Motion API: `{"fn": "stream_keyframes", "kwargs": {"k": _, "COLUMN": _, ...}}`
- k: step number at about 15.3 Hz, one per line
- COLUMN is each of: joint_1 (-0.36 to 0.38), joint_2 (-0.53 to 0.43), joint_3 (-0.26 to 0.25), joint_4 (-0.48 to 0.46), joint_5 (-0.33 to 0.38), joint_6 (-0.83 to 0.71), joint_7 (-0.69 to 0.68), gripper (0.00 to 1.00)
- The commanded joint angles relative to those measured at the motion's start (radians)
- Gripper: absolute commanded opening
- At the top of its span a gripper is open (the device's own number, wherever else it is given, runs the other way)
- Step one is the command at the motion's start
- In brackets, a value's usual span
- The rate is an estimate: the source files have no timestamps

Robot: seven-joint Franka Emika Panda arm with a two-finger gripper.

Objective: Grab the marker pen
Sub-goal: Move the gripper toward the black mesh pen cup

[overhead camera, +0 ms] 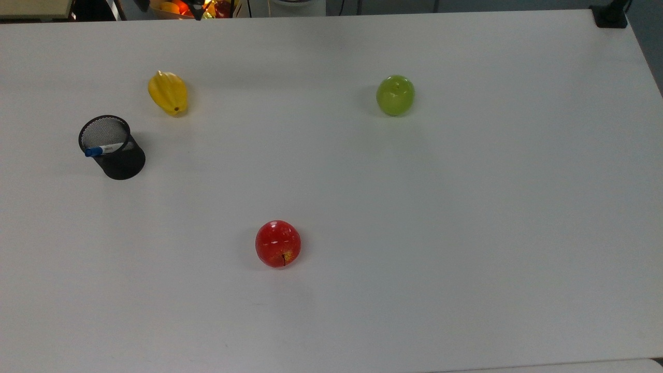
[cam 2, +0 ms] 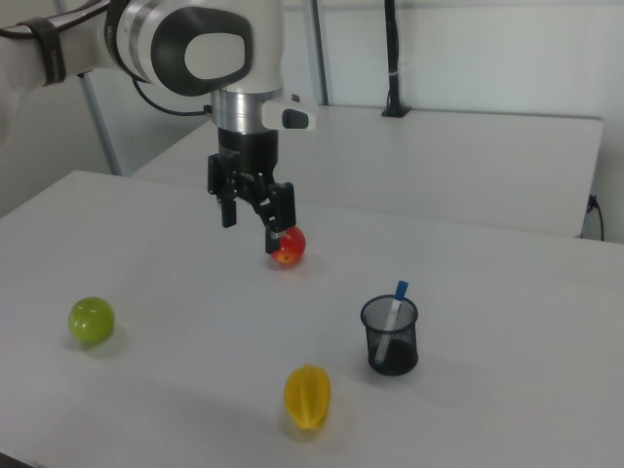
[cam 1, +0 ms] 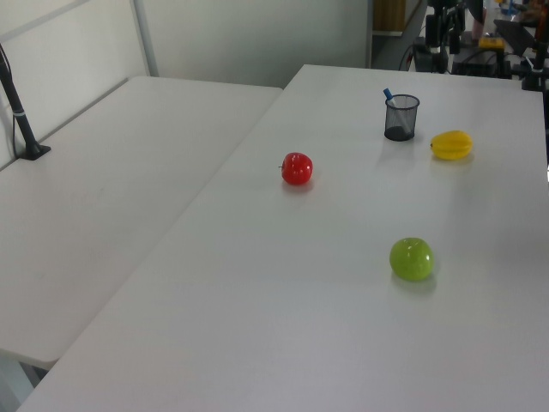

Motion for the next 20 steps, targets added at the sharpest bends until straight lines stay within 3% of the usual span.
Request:
{"fn": "stream_keyframes", "kwargs": {"k": 1, "joint_1": -0.047, "joint_2": 0.002, "joint_3": -0.005, "joint_4": 0.021, "joint_5": 0.018, "joint_6": 0.120, "joint_7": 0.017, "gripper": 1.00}}
{"fn": "stream_keyframes", "kwargs": {"k": 9, "joint_1": -0.184, "joint_2": 0.056, "joint_3": -0.005, "joint_4": 0.014, "joint_5": 0.022, "joint_6": 0.430, "joint_7": 0.111, "gripper": 1.00}}
{"fn": "stream_keyframes", "kwargs": {"k": 14, "joint_1": -0.199, "joint_2": 0.119, "joint_3": -0.015, "joint_4": 0.014, "joint_5": -0.019, "joint_6": 0.637, "joint_7": 0.259, "gripper": 0.96}}
{"fn": "stream_keyframes", "kwargs": {"k": 16, "joint_1": -0.190, "joint_2": 0.146, "joint_3": -0.015, "joint_4": 0.017, "joint_5": -0.028, "joint_6": 0.651, "joint_7": 0.258, "gripper": 0.94}}
{"fn": "stream_keyframes", "kwargs": {"k": 17, "joint_1": -0.189, "joint_2": 0.149, "joint_3": -0.015, "joint_4": 0.014, "joint_5": -0.031, "joint_6": 0.663, "joint_7": 0.254, "gripper": 0.88}}
{"fn": "stream_keyframes", "kwargs": {"k": 20, "joint_1": -0.189, "joint_2": 0.220, "joint_3": -0.013, "joint_4": 0.015, "joint_5": -0.021, "joint_6": 0.720, "joint_7": 0.246, "gripper": 0.87}}
